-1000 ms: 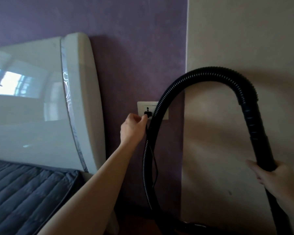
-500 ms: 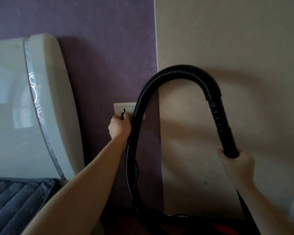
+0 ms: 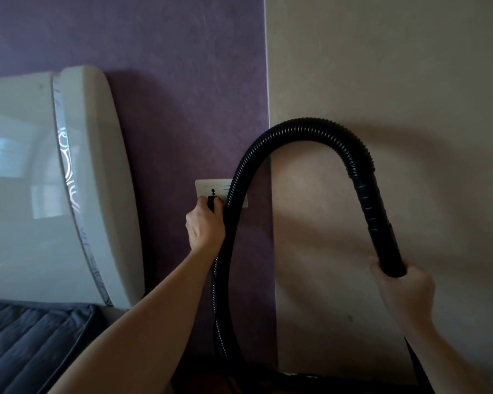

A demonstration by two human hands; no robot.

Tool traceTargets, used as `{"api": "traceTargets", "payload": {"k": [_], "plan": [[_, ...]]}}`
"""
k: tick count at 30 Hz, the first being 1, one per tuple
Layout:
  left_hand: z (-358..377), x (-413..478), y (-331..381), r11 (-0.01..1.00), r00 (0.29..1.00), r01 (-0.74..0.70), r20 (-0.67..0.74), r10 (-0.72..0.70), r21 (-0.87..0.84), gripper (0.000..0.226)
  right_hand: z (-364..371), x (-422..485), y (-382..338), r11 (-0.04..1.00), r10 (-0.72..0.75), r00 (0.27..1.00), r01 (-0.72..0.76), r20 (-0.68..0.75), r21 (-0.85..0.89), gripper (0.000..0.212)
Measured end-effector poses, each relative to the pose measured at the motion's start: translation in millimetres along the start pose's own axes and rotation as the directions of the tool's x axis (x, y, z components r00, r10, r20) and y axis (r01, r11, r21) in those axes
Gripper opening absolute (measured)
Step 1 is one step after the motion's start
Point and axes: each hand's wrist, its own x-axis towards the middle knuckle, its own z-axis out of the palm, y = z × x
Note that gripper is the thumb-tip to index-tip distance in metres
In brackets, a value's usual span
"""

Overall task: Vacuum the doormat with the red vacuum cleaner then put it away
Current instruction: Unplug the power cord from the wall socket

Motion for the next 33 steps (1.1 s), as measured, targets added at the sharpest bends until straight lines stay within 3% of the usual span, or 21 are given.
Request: {"api": "traceTargets", "payload": {"k": [14, 19, 25, 27, 33], "plan": [[-7, -4, -1, 0.999, 0.999, -0.049, -0.001, 0.049, 0.012, 0.032, -1, -4, -2, 1.000, 0.002, 1.000, -0.003, 0.024, 0.031, 0.023], [-12, -18, -3, 0.996, 0.997, -0.077, -0.025, 0.076, -0.044, 0.035, 1, -2, 3, 0.999, 0.022, 0.999, -0.024, 0.043, 0.045, 0.035], [-36, -61, -7, 0.979, 0.983, -0.182, 0.014, 0.184, -0.086, 0.017, 2, 0, 6, 1.000, 0.023, 0.996, -0.023, 0.082, 0.009, 0.026], [-40, -76, -1, 0.971, 0.978, -0.196, 0.040, 0.203, -0.141, 0.016, 0, -1, 4, 0.999, 0.032, 0.996, -0.031, 0.082, -0.012, 0.018], [-28, -133, -3, 0.949, 0.945, -0.119, 0.259, 0.199, -0.293, 0.018, -8, -2, -2, 0.999, 0.041, 0.995, -0.041, 0.087, -0.005, 0.028]]}}
